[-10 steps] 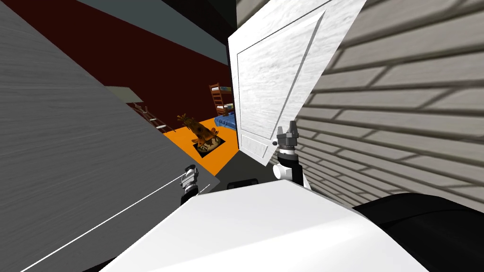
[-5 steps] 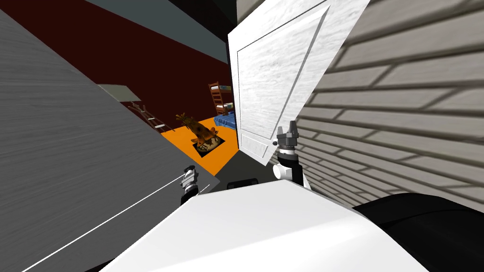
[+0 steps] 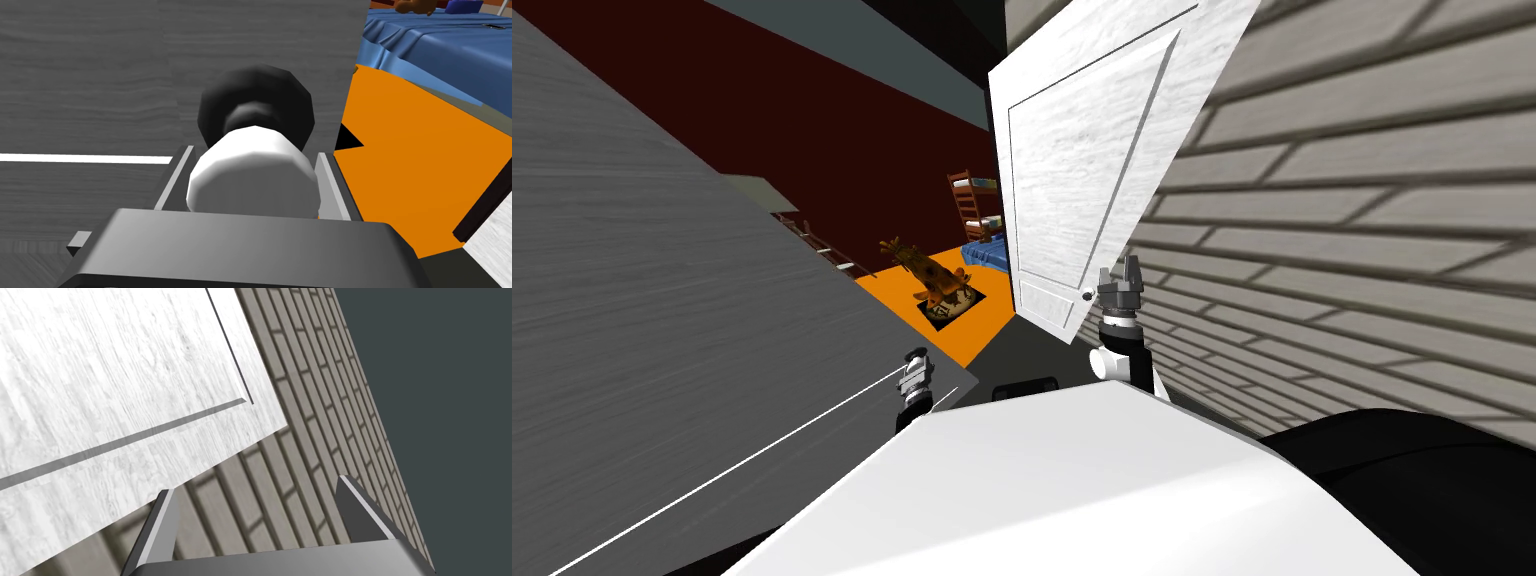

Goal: Pull the door open

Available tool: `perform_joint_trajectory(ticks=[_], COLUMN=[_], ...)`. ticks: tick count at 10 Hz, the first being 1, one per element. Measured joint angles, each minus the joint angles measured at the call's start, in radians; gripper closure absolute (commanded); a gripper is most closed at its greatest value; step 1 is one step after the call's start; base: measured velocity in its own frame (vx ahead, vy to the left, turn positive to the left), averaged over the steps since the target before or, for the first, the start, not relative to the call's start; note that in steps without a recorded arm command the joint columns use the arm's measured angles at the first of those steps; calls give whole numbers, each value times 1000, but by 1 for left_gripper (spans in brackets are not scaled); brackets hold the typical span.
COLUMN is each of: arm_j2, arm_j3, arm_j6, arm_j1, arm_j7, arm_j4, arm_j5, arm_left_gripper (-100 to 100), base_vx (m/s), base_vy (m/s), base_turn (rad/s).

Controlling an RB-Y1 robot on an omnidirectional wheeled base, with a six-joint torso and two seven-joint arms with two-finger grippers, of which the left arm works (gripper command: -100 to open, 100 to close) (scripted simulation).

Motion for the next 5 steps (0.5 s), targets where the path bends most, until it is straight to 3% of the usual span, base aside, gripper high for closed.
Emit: perform_joint_trajectory(ticks=[4, 5], arm_j2=[15, 20], arm_j3=[-65, -81], arm_j6=[2, -2], arm_j1=[15, 17], arm_j7=[41, 55], arm_j4=[-23, -21], arm_j5=[-32, -41], arm_left_gripper=[100, 100], base_vx=[-285, -112], base_vy=[-9, -18], base_turn=[-80, -28])
